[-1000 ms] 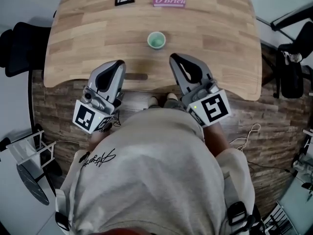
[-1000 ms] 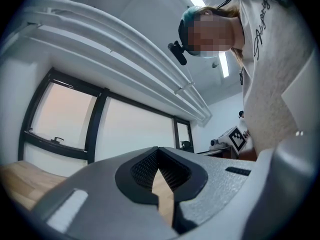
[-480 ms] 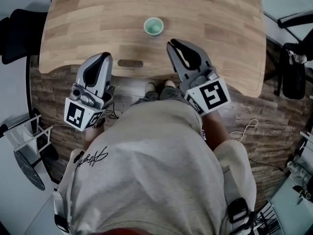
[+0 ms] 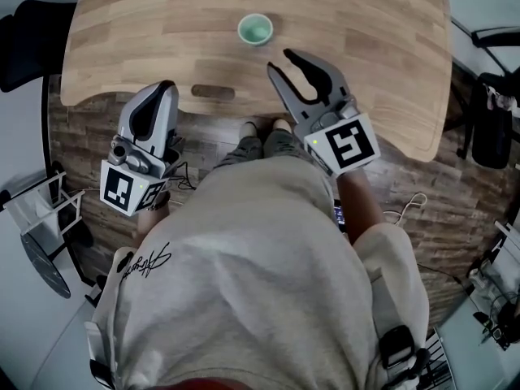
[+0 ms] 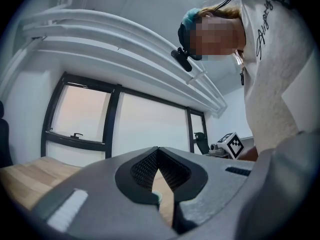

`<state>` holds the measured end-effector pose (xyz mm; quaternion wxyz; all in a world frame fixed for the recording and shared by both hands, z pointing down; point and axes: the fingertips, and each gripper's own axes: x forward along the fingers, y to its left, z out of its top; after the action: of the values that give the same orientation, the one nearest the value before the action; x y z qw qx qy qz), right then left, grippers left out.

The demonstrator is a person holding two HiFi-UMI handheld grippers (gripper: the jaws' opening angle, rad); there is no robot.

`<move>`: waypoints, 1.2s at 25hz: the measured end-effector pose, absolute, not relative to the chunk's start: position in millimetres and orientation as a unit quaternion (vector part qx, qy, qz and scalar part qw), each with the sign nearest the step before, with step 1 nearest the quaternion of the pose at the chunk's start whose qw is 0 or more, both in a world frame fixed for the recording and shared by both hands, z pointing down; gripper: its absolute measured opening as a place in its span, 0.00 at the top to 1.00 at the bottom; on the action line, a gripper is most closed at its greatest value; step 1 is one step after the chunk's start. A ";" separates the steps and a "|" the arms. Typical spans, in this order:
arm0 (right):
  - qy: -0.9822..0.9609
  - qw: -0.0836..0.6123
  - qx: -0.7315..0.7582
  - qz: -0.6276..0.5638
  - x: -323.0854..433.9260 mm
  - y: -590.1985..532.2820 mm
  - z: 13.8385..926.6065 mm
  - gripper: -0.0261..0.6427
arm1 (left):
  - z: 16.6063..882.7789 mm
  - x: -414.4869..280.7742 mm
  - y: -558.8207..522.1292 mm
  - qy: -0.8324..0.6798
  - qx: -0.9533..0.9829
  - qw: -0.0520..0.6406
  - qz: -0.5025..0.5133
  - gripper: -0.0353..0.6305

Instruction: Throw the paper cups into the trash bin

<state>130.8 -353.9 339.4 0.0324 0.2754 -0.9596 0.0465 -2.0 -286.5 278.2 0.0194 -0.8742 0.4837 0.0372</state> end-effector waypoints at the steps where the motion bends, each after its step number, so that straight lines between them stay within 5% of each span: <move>1: -0.960 0.041 0.272 0.047 129.9 -352.7 342.8 0.79 | 277.3 -2.4 -285.8 0.487 -0.872 0.020 0.038 0.94; 15: -0.956 0.080 0.271 0.078 127.0 -371.7 392.2 0.61 | 286.4 -2.9 -281.3 0.512 -0.858 0.008 0.036 0.94; 30: -0.951 0.109 0.277 0.083 116.8 -388.9 441.2 0.58 | 286.1 -12.0 -276.1 0.531 -0.847 0.011 0.028 0.94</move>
<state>116.8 -388.9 441.2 0.1094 0.2770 -0.9510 0.0831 -12.0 -276.1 286.1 0.0110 -0.8467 0.5311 0.0283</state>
